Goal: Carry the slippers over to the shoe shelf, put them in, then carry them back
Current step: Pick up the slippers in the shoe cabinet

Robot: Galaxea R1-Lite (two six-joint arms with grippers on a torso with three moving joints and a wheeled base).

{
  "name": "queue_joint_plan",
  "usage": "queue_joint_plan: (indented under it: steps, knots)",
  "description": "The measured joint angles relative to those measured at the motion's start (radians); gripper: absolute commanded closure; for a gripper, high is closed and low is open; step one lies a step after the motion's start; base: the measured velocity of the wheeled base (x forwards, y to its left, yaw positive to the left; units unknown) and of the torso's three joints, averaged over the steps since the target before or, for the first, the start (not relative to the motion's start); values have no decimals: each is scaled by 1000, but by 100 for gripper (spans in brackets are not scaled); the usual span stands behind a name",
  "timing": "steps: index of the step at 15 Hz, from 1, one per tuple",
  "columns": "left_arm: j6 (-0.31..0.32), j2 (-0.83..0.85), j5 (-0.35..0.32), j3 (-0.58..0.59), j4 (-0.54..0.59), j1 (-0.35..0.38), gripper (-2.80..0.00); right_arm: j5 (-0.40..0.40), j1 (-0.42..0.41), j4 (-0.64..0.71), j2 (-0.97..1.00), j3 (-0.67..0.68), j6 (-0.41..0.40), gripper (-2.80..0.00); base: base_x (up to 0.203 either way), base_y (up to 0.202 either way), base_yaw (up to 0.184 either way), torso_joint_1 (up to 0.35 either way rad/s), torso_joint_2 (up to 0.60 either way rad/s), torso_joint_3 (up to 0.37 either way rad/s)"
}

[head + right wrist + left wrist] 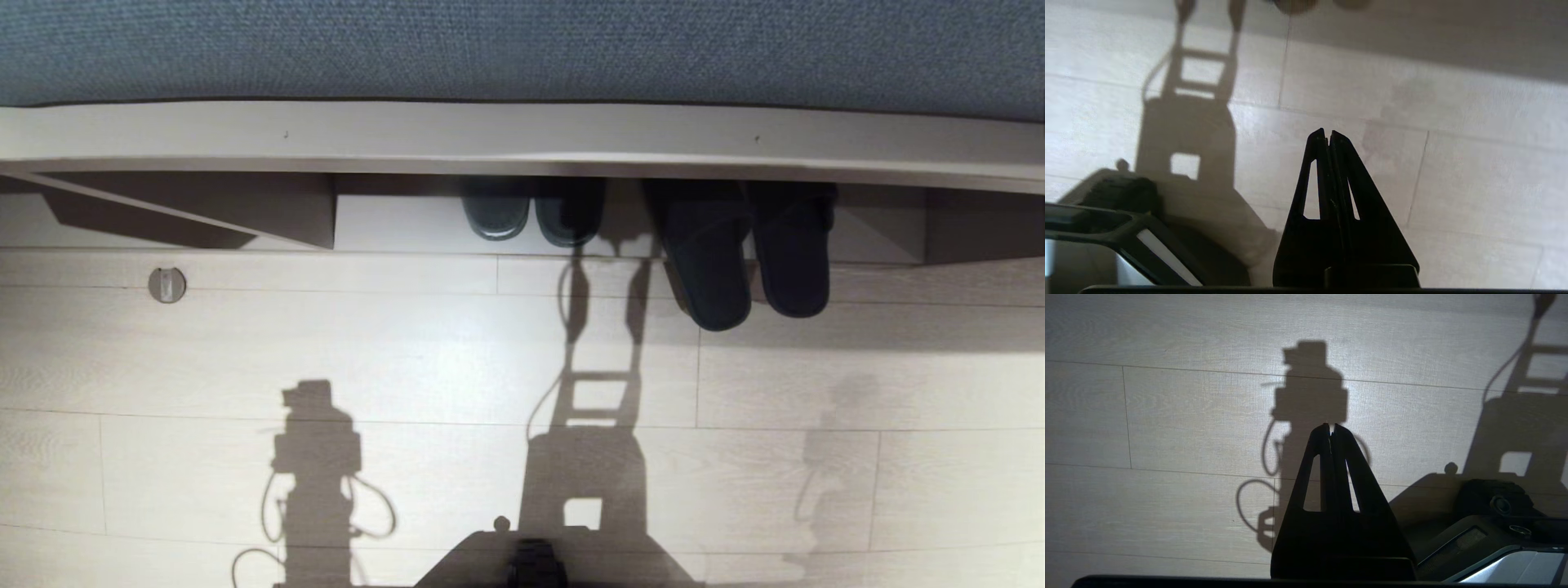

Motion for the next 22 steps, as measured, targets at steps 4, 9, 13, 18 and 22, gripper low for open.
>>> queue_joint_plan:
  steps: [4, 9, 13, 18, 22]
  knots:
    - [0, 0, 0, 0, -1, 0, 0, 131, 0, 21, 103, -222, 0, 0, 0, 0, 0, 0, 0, 0]
    - [0, 0, 0, 0, 0, 0, 0, 133, 0, -138, 528, -388, 1, 0, 0, 0, 0, 0, 0, 0]
    - [4, 0, 0, 0, 0, 0, 0, 114, 2, -387, 894, -384, -3, 0, 0, 0, 0, 0, 0, 0]
    - [8, 0, 0, 0, -1, 0, 0, 110, 6, -676, 1170, -280, -36, 0, 0, 0, 0, 0, 0, 0]
    - [9, 0, 0, 0, -1, 0, 0, 112, 11, -805, 1332, -269, -36, 0, 0, 0, 0, 0, 0, 0]
